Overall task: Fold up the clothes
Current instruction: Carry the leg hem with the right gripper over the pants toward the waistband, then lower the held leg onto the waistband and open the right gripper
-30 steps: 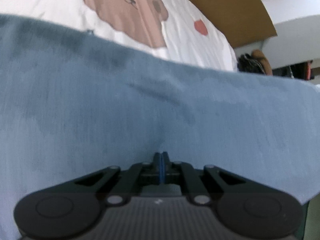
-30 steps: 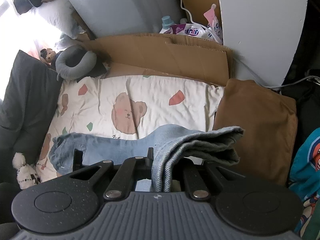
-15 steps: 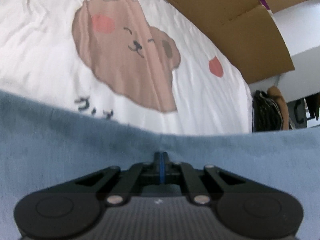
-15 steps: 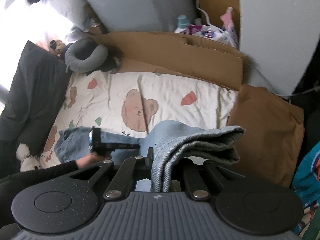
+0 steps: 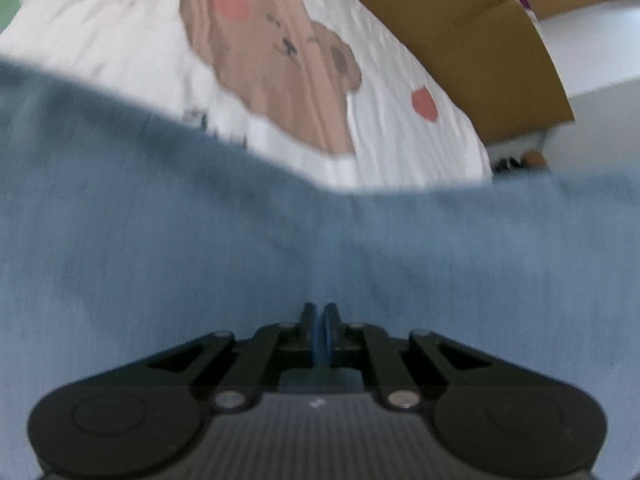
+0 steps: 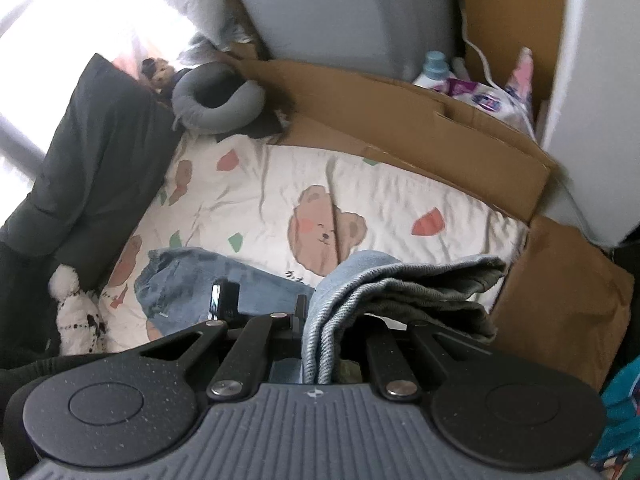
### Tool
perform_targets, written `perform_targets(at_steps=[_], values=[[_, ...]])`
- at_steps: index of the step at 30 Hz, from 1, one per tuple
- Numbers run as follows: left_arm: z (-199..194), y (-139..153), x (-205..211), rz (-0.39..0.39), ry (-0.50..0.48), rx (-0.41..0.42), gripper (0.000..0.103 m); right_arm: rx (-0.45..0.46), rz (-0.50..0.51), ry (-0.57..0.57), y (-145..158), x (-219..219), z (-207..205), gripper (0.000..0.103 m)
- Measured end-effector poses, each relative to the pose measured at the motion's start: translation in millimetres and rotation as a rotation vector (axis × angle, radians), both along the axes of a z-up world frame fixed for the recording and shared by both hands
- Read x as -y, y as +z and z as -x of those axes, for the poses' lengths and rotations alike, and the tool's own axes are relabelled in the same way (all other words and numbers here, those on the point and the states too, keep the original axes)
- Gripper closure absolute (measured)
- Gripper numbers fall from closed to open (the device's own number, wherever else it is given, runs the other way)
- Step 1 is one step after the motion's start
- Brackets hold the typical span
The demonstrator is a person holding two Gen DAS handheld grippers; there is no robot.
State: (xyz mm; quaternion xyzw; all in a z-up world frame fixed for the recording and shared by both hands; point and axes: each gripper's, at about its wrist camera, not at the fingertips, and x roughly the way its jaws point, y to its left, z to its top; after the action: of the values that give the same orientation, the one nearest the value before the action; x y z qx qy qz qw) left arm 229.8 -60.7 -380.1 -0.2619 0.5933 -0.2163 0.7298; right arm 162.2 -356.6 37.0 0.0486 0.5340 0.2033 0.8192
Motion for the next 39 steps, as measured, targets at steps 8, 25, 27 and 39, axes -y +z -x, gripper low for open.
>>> perform_targets(at_steps=[8, 25, 27, 39], values=[[60.5, 5.6, -4.1, 0.023, -0.042, -0.055, 0.099, -0.026, 0.103, 0.156, 26.5, -79.2, -25.8, 0.098], [128.0, 26.1, -46.5, -0.039, -0.098, -0.105, 0.083, -0.069, 0.205, 0.353, 33.3, -221.3, -49.0, 0.098], [131.9, 35.4, -62.9, -0.04, -0.058, -0.086, 0.075, -0.076, 0.192, 0.364, 28.5, -233.5, -46.5, 0.098], [164.3, 75.3, -188.7, -0.085, 0.332, -0.058, 0.063, -0.123, 0.042, 0.303, -25.9, -284.2, -47.9, 0.098]])
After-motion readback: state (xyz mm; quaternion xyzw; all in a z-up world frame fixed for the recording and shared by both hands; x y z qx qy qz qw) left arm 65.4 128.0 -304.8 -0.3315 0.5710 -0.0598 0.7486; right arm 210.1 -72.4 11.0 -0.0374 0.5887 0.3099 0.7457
